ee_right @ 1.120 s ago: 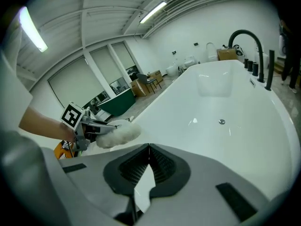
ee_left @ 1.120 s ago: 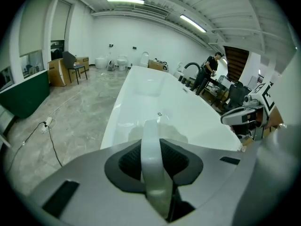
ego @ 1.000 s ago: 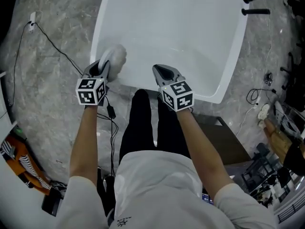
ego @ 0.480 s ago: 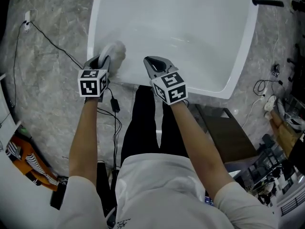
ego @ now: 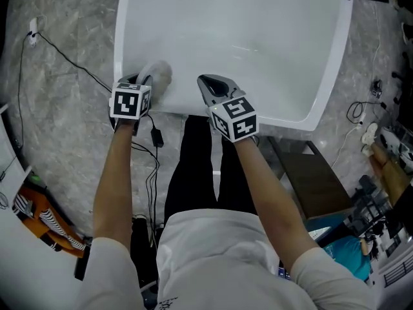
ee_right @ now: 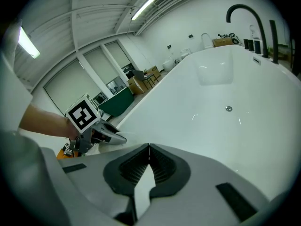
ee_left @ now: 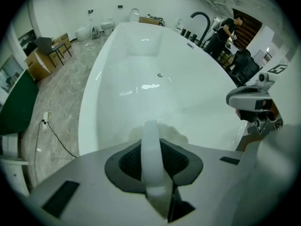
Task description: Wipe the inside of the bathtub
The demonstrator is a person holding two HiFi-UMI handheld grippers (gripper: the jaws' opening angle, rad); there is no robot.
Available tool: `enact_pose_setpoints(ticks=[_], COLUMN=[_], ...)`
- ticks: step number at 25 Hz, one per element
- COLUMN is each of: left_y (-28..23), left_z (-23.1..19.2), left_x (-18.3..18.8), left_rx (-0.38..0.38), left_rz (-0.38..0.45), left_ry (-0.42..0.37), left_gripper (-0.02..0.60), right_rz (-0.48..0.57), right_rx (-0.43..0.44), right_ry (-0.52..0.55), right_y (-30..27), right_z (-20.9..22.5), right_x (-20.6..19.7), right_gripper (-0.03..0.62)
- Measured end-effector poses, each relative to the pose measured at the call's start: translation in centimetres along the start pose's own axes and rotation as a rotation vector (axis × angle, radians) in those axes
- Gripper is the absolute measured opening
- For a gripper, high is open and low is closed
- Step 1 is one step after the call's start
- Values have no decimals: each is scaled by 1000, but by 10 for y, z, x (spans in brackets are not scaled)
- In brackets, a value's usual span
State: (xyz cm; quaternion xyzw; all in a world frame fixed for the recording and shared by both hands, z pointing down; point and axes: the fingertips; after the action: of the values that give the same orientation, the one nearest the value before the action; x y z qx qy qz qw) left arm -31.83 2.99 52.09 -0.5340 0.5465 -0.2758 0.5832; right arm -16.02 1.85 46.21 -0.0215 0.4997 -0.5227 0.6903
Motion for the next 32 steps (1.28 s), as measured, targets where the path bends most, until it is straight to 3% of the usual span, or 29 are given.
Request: enact_pose_setpoints(ticks=[17,32], left_y=[-20,-51], left_z=[52,154], left_x=[5,18], left_rx=[-77,-162], left_rz=[-36,-52], left_ry=[-12,-65], left_gripper=[97,97], right_rz=[17,44], right_rx=[-19,-94], right_ry=[-22,-54], right_y=[24,90], right_z=[23,87], right_x=[-4,-17], right_gripper=[20,20])
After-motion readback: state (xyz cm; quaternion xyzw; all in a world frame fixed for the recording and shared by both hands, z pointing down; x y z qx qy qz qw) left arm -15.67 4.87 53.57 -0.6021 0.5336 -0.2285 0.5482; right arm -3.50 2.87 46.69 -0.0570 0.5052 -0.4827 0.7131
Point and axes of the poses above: the fingertips, and each gripper's own axes: y backward along the fingers, z to its right, x out of its top, and after that the axes turned 10 degrees about z, right-handed
